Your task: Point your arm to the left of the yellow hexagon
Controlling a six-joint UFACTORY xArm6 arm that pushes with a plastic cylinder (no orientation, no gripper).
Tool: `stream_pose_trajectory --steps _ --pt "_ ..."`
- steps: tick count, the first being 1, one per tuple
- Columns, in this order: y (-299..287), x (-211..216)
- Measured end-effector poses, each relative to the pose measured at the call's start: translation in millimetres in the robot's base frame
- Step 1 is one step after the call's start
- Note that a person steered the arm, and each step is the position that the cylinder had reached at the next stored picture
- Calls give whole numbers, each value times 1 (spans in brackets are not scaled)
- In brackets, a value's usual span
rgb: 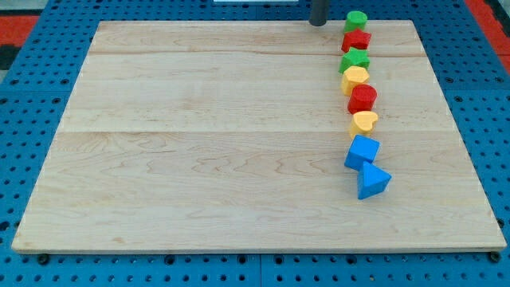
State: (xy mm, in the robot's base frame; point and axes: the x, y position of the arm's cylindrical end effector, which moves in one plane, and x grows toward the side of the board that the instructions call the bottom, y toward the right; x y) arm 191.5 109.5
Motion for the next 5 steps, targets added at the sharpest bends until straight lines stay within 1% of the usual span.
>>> stream_pose_trajectory --steps 1,2,4,5 --pt "3 7" --pt "3 6" --pt "-14 43" --pt "-14 6"
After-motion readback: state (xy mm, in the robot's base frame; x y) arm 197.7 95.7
